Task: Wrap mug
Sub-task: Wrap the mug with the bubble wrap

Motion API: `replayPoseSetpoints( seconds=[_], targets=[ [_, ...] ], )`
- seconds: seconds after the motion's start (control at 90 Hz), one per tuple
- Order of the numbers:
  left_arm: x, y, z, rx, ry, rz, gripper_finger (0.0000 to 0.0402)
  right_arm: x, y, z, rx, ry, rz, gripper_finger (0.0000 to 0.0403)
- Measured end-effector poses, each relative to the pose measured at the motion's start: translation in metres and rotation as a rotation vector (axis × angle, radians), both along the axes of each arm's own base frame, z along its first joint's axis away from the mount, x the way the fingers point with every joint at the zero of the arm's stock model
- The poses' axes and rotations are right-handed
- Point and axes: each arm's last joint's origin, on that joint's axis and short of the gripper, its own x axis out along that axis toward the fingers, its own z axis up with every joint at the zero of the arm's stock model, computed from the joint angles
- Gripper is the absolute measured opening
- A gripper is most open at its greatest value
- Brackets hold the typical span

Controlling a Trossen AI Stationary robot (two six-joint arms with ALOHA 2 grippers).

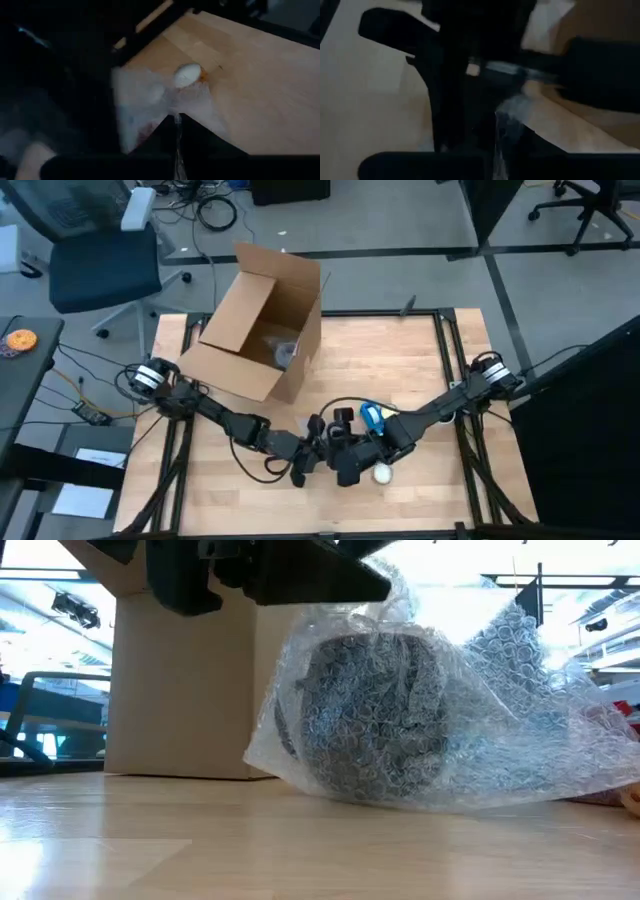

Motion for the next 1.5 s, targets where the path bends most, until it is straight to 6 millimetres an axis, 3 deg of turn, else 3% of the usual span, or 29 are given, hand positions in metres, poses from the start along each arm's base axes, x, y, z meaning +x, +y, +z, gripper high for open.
replayPoseSetpoints(
  seconds=[0.311,0.478,0.644,0.744,0.9,1.089,1.167,1.278,1.5],
  targets=[
    [-0.004,-0.002,0.0,0.02,0.003,0.054,0.0095,0.002,-0.011,-0.014,0.053,0.024,-0.005,0.0],
    [-0.016,-0.01,0.013,0.065,0.036,0.066,0.0138,0.002,-0.012,-0.017,0.06,0.024,-0.014,0.0],
    [-0.026,-0.019,0.046,0.042,-0.02,0.12,0.0147,0.0,-0.012,-0.028,0.061,0.088,-0.003,0.0],
    [-0.034,-0.021,0.044,0.06,0.042,0.125,0.0148,0.001,-0.013,-0.024,0.068,0.074,-0.006,0.0],
    [-0.047,-0.025,0.062,-0.001,0.082,0.138,0.0148,0.003,-0.018,-0.027,0.073,0.089,-0.027,0.0],
    [-0.073,-0.021,0.07,-0.138,0.188,0.204,0.0148,0.016,-0.028,-0.054,0.14,0.203,0.001,0.0],
    [-0.078,-0.018,0.061,-0.213,0.202,0.25,0.0148,0.023,-0.033,-0.072,0.159,0.264,0.006,0.0],
    [-0.081,-0.014,0.026,-0.263,0.26,0.308,0.0148,0.028,-0.037,-0.088,0.171,0.327,0.004,0.0],
    [-0.068,0.005,-0.026,-0.395,0.244,0.401,0.0147,0.027,-0.039,-0.082,0.195,0.366,0.011,0.0]
  ],
)
